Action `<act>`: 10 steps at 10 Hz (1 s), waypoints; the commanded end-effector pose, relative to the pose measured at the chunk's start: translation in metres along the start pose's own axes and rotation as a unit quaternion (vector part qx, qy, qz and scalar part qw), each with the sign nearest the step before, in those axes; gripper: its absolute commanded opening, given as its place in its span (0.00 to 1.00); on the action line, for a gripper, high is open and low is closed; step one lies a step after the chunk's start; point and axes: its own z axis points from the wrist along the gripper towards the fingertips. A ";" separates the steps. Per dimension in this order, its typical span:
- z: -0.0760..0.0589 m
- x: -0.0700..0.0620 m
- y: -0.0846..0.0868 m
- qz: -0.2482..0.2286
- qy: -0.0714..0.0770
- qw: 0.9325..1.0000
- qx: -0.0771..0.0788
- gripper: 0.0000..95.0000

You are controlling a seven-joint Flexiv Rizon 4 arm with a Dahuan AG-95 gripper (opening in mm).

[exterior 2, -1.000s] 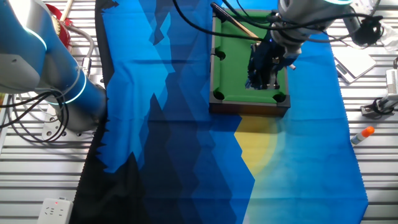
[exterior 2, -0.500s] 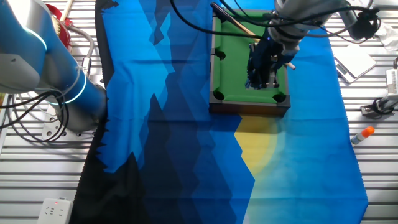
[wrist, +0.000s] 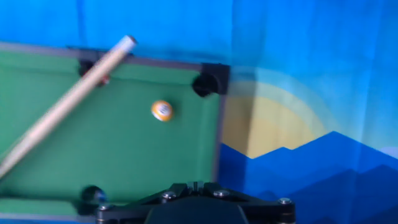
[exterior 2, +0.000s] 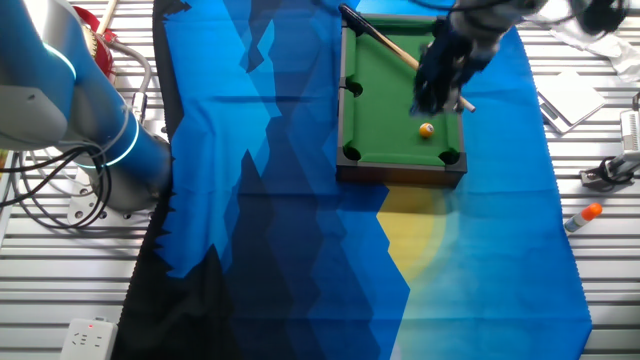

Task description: Hit the pool ball

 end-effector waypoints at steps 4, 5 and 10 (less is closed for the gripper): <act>0.002 -0.019 0.043 0.043 -0.002 0.999 -0.016 0.00; 0.002 -0.019 0.043 0.044 -0.001 0.999 -0.017 0.00; 0.002 -0.019 0.043 0.030 0.016 0.999 -0.034 0.00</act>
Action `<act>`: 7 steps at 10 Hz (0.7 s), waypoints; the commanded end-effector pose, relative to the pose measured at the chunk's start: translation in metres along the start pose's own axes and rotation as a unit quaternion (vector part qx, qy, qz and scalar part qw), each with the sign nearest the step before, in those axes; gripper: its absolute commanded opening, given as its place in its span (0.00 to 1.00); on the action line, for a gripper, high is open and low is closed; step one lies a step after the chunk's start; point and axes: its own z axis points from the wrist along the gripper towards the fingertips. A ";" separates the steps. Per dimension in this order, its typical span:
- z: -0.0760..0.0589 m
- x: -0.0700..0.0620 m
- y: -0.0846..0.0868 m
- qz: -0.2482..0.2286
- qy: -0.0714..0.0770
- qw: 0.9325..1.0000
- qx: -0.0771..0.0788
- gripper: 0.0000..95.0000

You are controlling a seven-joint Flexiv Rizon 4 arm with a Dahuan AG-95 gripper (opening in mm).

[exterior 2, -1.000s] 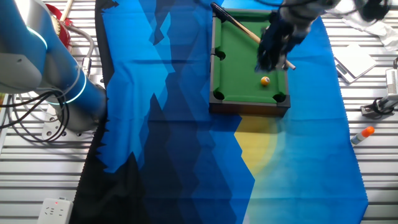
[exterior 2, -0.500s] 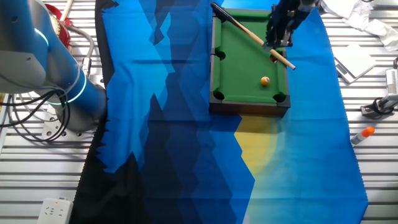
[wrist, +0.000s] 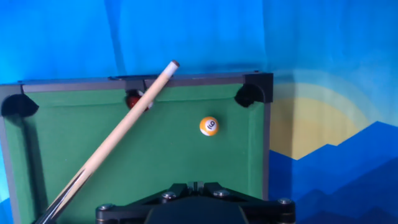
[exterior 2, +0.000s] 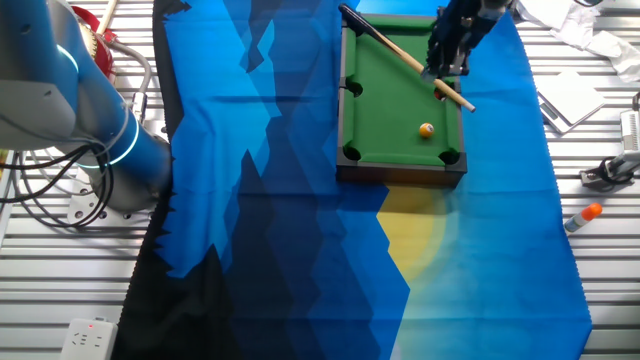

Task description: Hit the pool ball

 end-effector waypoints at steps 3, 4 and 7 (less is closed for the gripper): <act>-0.001 -0.002 0.000 -0.098 -0.009 0.995 -0.011 0.00; -0.001 -0.002 0.000 -0.095 -0.010 0.995 -0.005 0.00; -0.001 -0.002 0.000 -0.106 -0.017 0.994 -0.006 0.00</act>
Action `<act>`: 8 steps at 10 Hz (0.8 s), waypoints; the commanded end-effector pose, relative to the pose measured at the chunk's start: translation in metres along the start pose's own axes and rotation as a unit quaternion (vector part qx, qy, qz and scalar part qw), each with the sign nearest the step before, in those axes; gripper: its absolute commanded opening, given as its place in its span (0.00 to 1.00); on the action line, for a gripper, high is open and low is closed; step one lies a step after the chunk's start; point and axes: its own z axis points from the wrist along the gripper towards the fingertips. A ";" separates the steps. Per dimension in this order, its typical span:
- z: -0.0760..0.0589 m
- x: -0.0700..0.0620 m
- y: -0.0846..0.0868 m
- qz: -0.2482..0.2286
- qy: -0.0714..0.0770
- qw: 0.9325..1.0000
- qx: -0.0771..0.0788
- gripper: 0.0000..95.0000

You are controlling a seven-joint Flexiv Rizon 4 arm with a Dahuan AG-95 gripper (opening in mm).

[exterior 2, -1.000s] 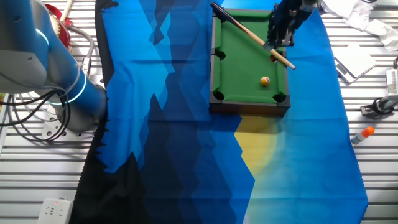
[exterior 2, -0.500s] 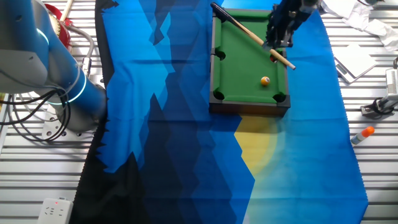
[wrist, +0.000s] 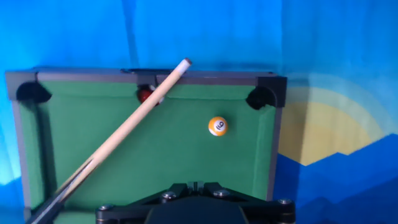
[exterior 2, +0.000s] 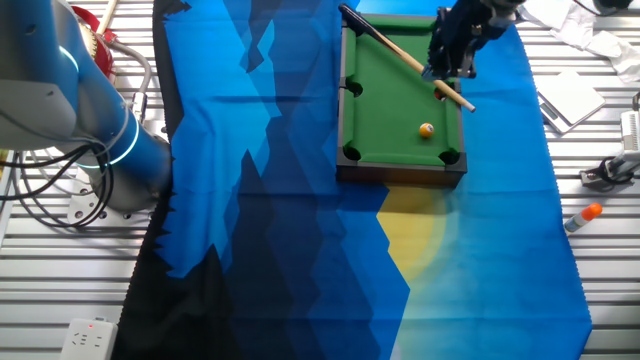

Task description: Hit the pool ball

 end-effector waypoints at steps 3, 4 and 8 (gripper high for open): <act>-0.011 -0.023 0.038 0.023 -0.002 1.000 0.009 0.00; -0.012 -0.025 0.040 0.026 -0.002 1.000 0.009 0.00; -0.009 -0.044 0.064 0.117 -0.002 0.993 0.002 0.00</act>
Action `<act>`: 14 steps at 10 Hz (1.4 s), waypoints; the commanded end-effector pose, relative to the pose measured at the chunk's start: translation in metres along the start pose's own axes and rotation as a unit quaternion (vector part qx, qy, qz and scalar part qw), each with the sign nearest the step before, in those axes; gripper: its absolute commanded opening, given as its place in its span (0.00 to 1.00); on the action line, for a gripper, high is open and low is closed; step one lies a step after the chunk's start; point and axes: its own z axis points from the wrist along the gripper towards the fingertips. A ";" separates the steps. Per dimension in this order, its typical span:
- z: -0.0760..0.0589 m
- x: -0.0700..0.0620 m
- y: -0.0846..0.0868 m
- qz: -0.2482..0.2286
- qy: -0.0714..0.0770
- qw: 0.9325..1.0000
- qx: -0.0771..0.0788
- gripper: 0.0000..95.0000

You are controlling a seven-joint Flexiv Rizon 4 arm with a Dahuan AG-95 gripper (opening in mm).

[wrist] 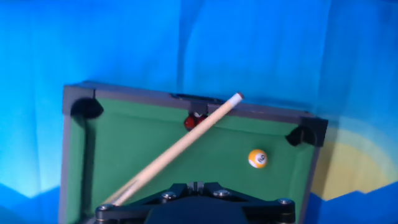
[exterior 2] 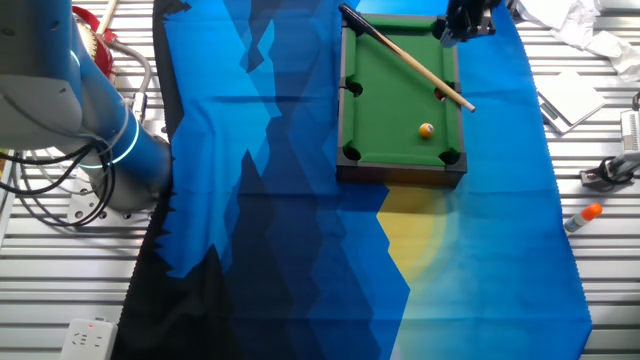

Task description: Hit the pool ball

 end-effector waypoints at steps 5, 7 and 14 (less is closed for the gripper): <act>0.017 0.000 0.010 0.044 0.004 0.999 0.015 0.00; 0.028 -0.003 0.018 0.035 0.000 0.999 0.013 0.00; 0.030 0.004 0.017 0.000 0.016 1.000 -0.006 0.00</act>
